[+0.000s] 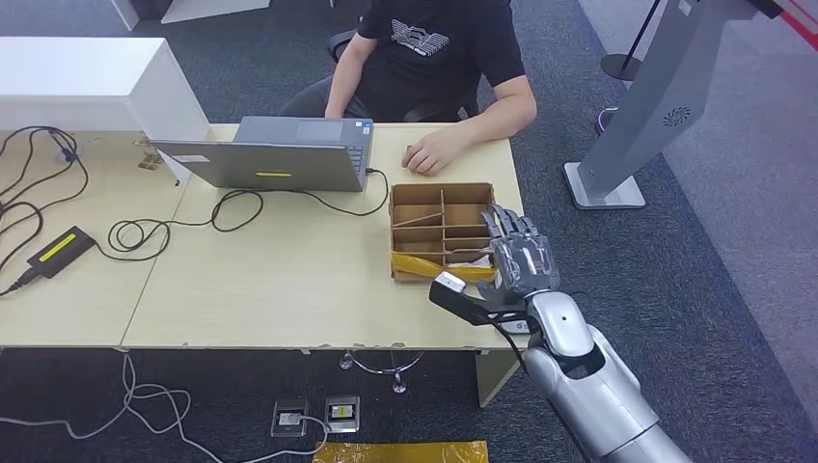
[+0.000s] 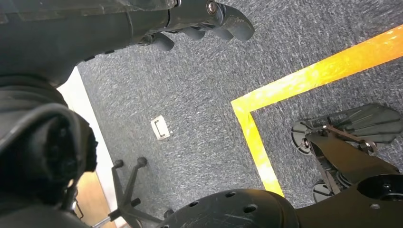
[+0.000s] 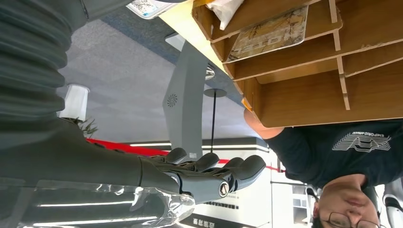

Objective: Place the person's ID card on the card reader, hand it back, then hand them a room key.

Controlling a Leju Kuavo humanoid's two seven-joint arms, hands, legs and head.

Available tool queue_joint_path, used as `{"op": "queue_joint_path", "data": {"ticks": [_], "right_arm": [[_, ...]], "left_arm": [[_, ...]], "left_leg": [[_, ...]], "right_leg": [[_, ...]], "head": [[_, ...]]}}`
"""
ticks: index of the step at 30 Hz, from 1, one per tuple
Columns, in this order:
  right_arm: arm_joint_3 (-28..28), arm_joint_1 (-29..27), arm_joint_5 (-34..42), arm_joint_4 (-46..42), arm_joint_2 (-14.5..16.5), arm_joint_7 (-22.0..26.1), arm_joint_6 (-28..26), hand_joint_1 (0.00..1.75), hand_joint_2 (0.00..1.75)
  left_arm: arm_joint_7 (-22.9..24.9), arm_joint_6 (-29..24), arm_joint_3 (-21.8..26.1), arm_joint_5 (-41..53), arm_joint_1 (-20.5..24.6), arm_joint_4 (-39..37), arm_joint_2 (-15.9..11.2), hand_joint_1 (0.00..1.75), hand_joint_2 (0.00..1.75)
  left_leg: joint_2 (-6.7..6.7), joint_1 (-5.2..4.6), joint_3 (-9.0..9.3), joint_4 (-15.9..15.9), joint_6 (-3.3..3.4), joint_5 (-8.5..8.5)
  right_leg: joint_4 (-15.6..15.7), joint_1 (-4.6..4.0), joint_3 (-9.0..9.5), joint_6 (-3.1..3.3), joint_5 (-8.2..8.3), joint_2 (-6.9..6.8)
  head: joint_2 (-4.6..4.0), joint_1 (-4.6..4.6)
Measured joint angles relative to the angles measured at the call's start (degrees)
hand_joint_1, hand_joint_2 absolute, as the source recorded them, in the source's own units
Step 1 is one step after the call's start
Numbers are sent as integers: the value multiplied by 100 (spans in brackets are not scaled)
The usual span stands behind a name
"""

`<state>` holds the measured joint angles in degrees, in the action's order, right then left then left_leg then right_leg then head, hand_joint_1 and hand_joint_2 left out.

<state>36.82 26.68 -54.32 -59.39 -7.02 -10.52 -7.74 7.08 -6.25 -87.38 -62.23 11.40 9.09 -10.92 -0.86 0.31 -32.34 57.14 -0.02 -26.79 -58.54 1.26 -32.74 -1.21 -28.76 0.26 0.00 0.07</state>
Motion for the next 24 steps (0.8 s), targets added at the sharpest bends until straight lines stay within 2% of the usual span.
{"op": "queue_joint_path", "data": {"ticks": [12,24], "right_arm": [[69,133,-164,268,300,-17,26,0,175],[137,133,-329,389,415,-61,16,0,175]], "left_arm": [[-44,100,0,28,0,0,-26,0,0],[-44,107,0,22,0,0,-40,0,0]], "left_leg": [[0,2,-3,0,0,0],[0,1,-4,0,0,0]], "right_leg": [[-1,-2,-4,1,0,0],[0,-2,-6,1,0,1]], "head": [[0,0],[0,0]]}}
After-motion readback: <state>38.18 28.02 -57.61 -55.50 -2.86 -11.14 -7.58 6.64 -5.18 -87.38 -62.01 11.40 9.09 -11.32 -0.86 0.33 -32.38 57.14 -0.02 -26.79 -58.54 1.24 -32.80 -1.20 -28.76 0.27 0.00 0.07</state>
